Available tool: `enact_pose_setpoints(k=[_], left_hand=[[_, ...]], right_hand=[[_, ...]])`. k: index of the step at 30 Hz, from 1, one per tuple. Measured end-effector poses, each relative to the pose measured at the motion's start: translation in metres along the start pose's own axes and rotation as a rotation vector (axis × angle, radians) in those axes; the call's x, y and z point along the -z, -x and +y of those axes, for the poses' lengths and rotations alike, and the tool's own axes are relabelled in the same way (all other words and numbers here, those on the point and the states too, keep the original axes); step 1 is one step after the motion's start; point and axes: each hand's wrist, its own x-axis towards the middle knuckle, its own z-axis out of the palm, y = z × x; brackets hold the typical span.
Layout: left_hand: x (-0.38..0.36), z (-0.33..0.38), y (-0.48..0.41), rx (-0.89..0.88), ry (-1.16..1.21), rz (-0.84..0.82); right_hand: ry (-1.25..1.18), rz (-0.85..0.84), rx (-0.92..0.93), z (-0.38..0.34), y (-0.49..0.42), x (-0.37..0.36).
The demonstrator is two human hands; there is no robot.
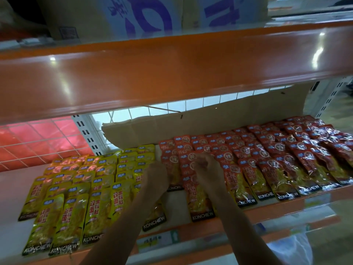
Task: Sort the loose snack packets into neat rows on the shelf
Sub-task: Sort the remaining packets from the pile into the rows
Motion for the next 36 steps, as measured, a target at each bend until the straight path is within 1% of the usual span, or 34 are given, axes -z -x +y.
enact_pose_setpoints(k=[3, 6, 11, 14, 17, 19, 21, 24, 26, 31, 36], left_hand=[[0.002, 0.005, 0.004, 0.025, -0.048, -0.019], [0.004, 0.010, 0.013, 0.029, -0.082, 0.035], [0.008, 0.007, 0.043, 0.008, 0.020, 0.170], [0.003, -0.013, 0.062, 0.030, 0.087, 0.220], [0.005, -0.042, 0.077, 0.052, 0.114, 0.270], [0.010, -0.065, 0.085, 0.070, 0.138, 0.313], [0.015, -0.093, 0.097, 0.095, 0.164, 0.353], [0.022, -0.145, 0.124, 0.169, 0.182, 0.398], [0.026, -0.187, 0.147, 0.233, 0.182, 0.420], [0.038, -0.310, 0.205, 0.368, 0.123, 0.425], [0.047, -0.414, 0.257, 0.513, 0.092, 0.414]], right_hand=[[0.009, -0.004, 0.017, 0.000, 0.002, 0.006], [0.051, -0.026, 0.049, -0.002, 0.005, 0.011], [0.090, -0.068, 0.085, -0.010, 0.014, -0.003], [0.108, -0.112, 0.130, -0.015, 0.029, -0.025], [0.134, -0.201, 0.163, -0.021, 0.050, -0.055], [0.124, -0.259, 0.189, -0.028, 0.062, -0.078], [0.124, -0.264, 0.226, -0.035, 0.074, -0.104], [0.110, -0.275, 0.282, -0.049, 0.100, -0.153], [0.083, -0.321, 0.309, -0.061, 0.125, -0.194], [0.047, -0.523, 0.339, -0.098, 0.200, -0.304], [0.088, -0.610, 0.385, -0.128, 0.261, -0.391]])
